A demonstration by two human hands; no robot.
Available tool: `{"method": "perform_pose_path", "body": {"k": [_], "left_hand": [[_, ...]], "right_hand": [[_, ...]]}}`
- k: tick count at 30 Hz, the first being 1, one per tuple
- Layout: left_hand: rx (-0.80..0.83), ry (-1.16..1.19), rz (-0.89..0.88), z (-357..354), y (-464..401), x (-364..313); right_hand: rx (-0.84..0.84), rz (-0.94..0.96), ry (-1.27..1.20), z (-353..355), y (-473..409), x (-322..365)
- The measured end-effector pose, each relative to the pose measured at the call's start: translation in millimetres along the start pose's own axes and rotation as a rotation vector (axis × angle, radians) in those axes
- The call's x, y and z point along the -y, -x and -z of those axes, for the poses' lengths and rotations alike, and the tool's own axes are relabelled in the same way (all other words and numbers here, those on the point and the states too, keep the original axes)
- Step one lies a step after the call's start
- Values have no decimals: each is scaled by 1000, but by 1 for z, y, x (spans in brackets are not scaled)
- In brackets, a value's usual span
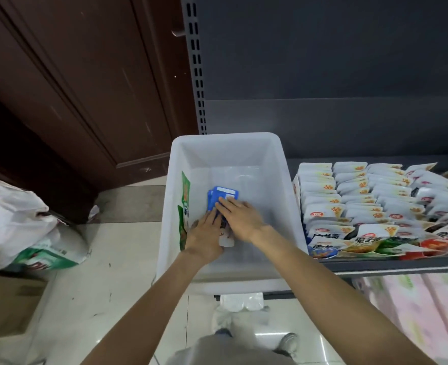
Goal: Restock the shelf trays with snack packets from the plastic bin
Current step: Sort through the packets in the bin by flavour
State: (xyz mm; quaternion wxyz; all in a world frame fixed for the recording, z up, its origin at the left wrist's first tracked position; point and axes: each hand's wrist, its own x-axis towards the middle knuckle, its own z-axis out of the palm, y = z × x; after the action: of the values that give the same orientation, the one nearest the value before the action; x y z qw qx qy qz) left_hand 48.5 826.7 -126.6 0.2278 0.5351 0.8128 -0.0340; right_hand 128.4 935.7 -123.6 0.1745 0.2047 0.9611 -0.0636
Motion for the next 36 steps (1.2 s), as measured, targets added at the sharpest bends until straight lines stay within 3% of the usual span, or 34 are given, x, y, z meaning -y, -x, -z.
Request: {"method": "perform_pose_path", "body": {"k": [4, 8, 10, 13, 15, 17, 19, 21, 25, 30, 33, 36], "left_hand": [[-88, 329, -59, -2, -3, 2], [-257, 462, 10, 0, -4, 6], [-349, 526, 40, 6, -2, 8], [-499, 704, 45, 19, 6, 3], [-624, 961, 65, 30, 15, -7], [-699, 1227, 73, 43, 31, -24], [-623, 1418, 25, 58, 47, -44], [-432, 1526, -120, 70, 59, -62], [-339, 1360, -335, 79, 70, -97], [-315, 1139, -432, 68, 65, -137], [-463, 663, -475, 53, 47, -140], [-463, 371, -451, 40, 35, -144]], "right_hand": [[-102, -163, 155, 1, 16, -4], [-40, -131, 356, -3, 25, 4], [-11, -67, 340, 2, 31, 8], [-189, -71, 240, 35, 50, 12], [-294, -199, 109, 48, 64, 8], [-446, -315, -213, 53, 81, 3], [-653, -375, -644, 58, 106, -4], [-750, -331, -1108, 64, 135, -7], [-789, -249, -1446, 63, 187, -19], [-1070, -321, -1419, 40, 228, -41], [-1328, -464, -1372, 23, 251, -53], [-1268, -548, -1315, -2, 264, -61]]}}
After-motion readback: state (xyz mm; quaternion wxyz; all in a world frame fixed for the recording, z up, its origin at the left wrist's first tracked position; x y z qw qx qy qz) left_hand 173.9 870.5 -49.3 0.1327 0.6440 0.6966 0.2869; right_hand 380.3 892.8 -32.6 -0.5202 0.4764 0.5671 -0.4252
